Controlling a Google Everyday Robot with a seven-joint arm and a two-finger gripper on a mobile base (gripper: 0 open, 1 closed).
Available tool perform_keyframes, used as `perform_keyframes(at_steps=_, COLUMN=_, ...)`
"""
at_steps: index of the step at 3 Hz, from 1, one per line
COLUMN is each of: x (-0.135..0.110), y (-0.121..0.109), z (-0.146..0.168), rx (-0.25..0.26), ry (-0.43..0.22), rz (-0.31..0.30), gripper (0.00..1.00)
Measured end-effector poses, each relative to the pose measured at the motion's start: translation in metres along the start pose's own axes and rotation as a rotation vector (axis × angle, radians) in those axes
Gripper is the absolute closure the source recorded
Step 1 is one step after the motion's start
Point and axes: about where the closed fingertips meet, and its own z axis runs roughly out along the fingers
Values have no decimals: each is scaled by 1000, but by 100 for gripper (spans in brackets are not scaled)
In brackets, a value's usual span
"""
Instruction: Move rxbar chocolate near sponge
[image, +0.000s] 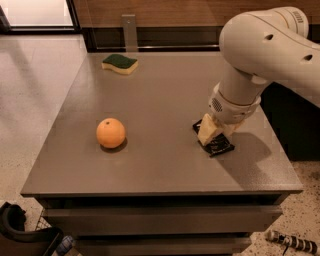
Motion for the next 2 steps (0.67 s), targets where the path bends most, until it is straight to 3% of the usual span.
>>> perform_keyframes(at_steps=1, x=-1, y=0, z=-8, rx=0, ry=0, rz=0, gripper=100)
perform_keyframes(at_steps=2, x=-2, y=-2, z=-14, rx=6, ry=-12, rz=-3, gripper=100)
